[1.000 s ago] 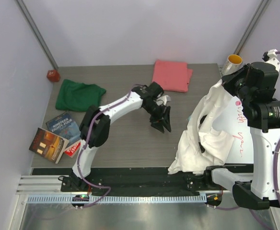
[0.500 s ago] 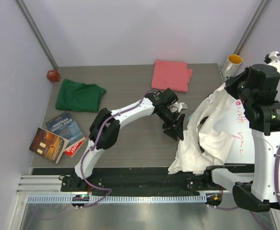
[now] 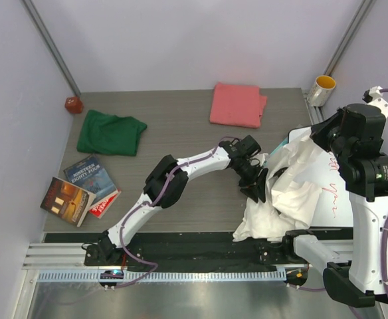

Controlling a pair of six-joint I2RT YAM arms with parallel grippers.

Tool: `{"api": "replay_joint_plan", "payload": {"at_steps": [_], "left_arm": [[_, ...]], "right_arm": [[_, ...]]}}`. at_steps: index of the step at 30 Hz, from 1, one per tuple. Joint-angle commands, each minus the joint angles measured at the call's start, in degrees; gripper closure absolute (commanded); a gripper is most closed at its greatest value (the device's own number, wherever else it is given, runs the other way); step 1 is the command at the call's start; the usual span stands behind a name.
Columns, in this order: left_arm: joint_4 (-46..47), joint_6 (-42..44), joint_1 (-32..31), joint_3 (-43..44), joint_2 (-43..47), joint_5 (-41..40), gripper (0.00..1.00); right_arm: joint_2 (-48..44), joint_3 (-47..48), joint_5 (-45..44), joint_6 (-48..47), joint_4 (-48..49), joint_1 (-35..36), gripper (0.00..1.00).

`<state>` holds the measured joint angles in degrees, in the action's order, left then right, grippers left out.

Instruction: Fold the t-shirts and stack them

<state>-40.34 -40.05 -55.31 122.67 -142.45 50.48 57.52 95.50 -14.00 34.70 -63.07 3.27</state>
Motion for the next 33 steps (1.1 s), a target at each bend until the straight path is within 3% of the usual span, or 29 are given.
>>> {"api": "replay_joint_plan", "payload": {"at_steps": [1,4,8,14,26,33], "left_arm": [[3.59,-0.20,-0.41,0.90,-2.12,-1.17,0.59],[3.43,-0.46,-0.50,-0.24,-3.44,-2.13,0.60],[-0.35,2.86,-0.50,-3.75,-2.83,-8.36,0.71],[-9.40,7.08,-0.50,-3.93,-3.97,-18.82,1.00],[-15.47,8.42,6.87,-17.37,3.58,-32.19,1.00],[-13.80,6.13,17.05,-27.39,11.49,-37.72,1.00]], "right_arm": [[-0.39,-1.28,-0.50,-1.03,0.84,0.16,0.99],[0.05,-1.11,-0.41,-1.30,0.93,0.16,0.99],[0.75,-1.55,0.02,-1.21,1.72,0.16,0.99],[0.93,-3.57,1.25,0.11,3.48,0.25,0.99],[1.37,-5.41,2.57,1.42,6.99,0.07,0.99],[1.81,-5.68,2.57,1.43,8.14,-0.02,0.99]]}}
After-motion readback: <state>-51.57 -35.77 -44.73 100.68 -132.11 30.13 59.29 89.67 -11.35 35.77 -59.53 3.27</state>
